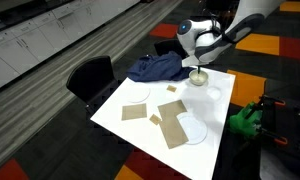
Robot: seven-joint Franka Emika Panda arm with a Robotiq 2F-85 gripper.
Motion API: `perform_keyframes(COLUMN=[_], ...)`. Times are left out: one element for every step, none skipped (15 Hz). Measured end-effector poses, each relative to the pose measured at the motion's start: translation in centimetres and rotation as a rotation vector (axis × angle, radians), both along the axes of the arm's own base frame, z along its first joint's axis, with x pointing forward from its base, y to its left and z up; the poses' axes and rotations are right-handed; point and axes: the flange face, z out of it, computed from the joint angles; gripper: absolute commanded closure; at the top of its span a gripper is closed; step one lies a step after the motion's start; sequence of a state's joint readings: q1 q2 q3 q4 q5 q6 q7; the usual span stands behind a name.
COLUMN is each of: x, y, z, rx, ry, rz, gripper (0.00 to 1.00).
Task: Pick up the pen from the table and put it in the bowl.
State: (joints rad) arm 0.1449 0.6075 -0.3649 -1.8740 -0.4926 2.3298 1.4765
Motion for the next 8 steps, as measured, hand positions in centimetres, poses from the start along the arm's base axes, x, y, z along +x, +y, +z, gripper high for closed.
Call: perform_keyframes(x=[-0.3, -0.5, -0.8, -1.0, -1.3, -1.4, -1.5, -1.6], y=[-0.3, -0.6, -1.0, -1.3, -1.7, -2.0, -2.3, -2.5], z=[-0.2, -0.4, -0.6, -0.8, -1.0, -1.3, -1.6, -2.0], rx=[-0.001, -0.002, -0.003, -0.004, -0.006, -0.006, -0.008, -0.011], ry=[-0.002, -0.003, -0.005, -0.006, -0.007, -0.01, -0.014, -0.016], rz=[-0.018, -0.034, -0.051, -0.065, -0.081, -0.09, -0.098, -0.103], gripper=[0.97, 0.97, 0.97, 0.97, 0.97, 0.97, 0.97, 0.97])
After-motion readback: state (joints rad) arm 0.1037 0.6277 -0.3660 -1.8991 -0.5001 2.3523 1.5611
